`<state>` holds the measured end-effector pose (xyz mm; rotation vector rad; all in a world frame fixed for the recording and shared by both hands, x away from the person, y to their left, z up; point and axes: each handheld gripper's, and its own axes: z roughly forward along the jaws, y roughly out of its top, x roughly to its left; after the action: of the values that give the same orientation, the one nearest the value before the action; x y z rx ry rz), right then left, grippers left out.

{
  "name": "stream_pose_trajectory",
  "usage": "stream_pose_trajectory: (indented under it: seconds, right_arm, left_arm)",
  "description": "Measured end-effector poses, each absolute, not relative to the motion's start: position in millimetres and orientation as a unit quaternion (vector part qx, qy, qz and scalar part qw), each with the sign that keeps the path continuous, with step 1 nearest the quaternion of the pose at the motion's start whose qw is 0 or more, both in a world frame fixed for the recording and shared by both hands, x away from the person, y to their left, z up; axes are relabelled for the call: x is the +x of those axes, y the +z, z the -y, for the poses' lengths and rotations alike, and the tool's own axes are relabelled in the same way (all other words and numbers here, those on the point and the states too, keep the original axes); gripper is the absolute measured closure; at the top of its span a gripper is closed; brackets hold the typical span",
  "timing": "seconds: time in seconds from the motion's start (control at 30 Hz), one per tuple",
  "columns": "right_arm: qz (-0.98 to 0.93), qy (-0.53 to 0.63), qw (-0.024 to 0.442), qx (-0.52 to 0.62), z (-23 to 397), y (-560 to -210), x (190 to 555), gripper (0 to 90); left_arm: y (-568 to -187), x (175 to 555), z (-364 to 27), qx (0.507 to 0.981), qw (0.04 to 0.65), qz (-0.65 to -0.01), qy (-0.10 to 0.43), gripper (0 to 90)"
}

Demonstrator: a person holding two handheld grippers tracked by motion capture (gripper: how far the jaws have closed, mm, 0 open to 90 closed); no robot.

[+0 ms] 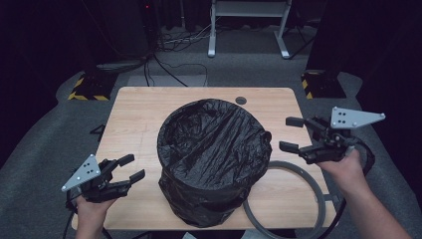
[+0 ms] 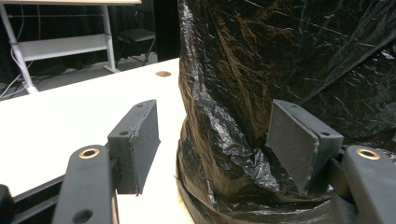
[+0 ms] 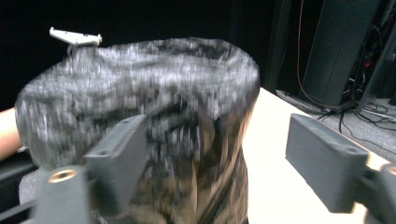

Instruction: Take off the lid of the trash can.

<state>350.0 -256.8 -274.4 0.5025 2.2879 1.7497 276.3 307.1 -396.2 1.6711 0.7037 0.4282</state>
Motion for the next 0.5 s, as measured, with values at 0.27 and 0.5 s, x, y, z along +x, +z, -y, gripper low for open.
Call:
stream_pose_trajectory:
  seconds: [0.27, 0.5]
  right_arm:
    - [-0.769, 0.602, 0.117, 0.179, 235.8, -231.6, 356.2, 14.6]
    - [-0.774, 0.598, 0.128, 0.167, 211.0, -203.3, 361.3, 15.0]
  left_arm:
    - [-398.8, 265.8, -312.2, 0.718, 0.594, -0.309, 0.189, 34.4]
    - [-404.5, 265.0, -319.3, 0.714, 0.592, -0.324, 0.187, 34.3]
